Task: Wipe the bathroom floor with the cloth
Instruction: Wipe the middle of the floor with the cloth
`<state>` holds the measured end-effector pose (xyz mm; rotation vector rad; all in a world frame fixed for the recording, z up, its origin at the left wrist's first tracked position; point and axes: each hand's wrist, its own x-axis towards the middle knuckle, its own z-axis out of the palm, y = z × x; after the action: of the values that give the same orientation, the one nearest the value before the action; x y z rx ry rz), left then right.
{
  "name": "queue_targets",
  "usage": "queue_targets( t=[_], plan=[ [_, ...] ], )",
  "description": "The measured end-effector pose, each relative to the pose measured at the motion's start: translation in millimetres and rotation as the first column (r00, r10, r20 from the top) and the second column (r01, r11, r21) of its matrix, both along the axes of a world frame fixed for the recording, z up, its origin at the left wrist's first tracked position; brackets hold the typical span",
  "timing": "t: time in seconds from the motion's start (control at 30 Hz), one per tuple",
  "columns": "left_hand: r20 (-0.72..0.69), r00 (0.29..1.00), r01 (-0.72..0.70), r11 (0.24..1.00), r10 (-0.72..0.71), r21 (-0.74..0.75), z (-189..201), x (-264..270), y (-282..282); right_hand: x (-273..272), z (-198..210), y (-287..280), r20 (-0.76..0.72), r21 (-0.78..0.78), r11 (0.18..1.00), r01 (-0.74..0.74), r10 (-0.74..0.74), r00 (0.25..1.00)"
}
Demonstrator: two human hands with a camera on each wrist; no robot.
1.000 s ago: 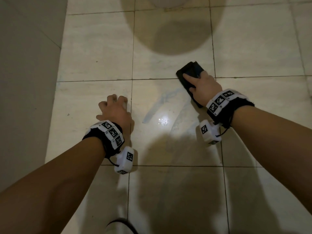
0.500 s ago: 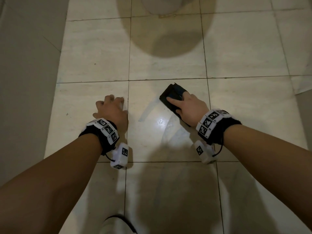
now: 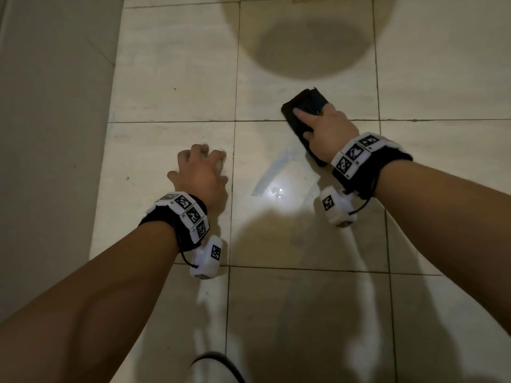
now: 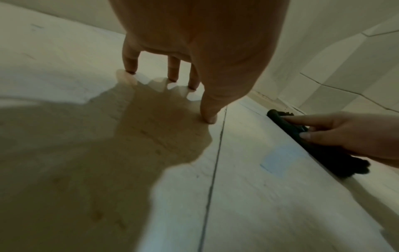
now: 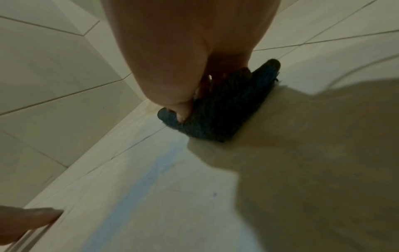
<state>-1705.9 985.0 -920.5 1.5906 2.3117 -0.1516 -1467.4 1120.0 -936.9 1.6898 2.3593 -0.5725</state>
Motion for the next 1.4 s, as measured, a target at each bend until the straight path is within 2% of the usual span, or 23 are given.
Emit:
queue_targets(
  t=[0.13,0.33,0.6,0.8,0.93,1.13,1.27,1.4],
  plan=[
    [-0.009,1.0,-0.006,0.999,0.007,0.047,-6,0,-2,-18,1,11,-0.015,-0.024,0.999,-0.03,0.03,0.999],
    [-0.014,1.0,-0.007,0.999,0.007,0.031,-10,-3,-1,-26,2,-1,0.02,0.011,0.999,-0.053,0.053,0.998],
    [-0.009,1.0,-0.026,0.998,0.027,0.052,-6,2,-4,-54,10,-77,0.018,-0.017,0.973,-0.232,0.232,0.973],
    [0.04,0.999,0.029,0.997,-0.026,-0.067,5,-6,1,-61,14,-124,-0.017,-0.087,0.932,-0.353,0.353,0.936],
    [0.063,0.998,0.037,0.994,-0.031,-0.1,6,-13,3,-65,9,-138,-0.034,-0.109,0.926,-0.36,0.359,0.933],
    [0.073,0.997,0.029,0.997,-0.024,-0.07,1,-19,0,-65,7,-130,-0.062,-0.072,0.943,-0.326,0.322,0.945],
    [0.078,0.997,0.02,0.999,-0.017,-0.031,0,-17,-2,-72,8,-81,-0.051,-0.05,0.98,-0.191,0.189,0.981],
    [0.077,0.997,-0.004,1.0,0.005,-0.008,-2,-13,-2,-73,7,-30,-0.068,-0.102,0.988,-0.116,0.109,0.992]
  ],
)
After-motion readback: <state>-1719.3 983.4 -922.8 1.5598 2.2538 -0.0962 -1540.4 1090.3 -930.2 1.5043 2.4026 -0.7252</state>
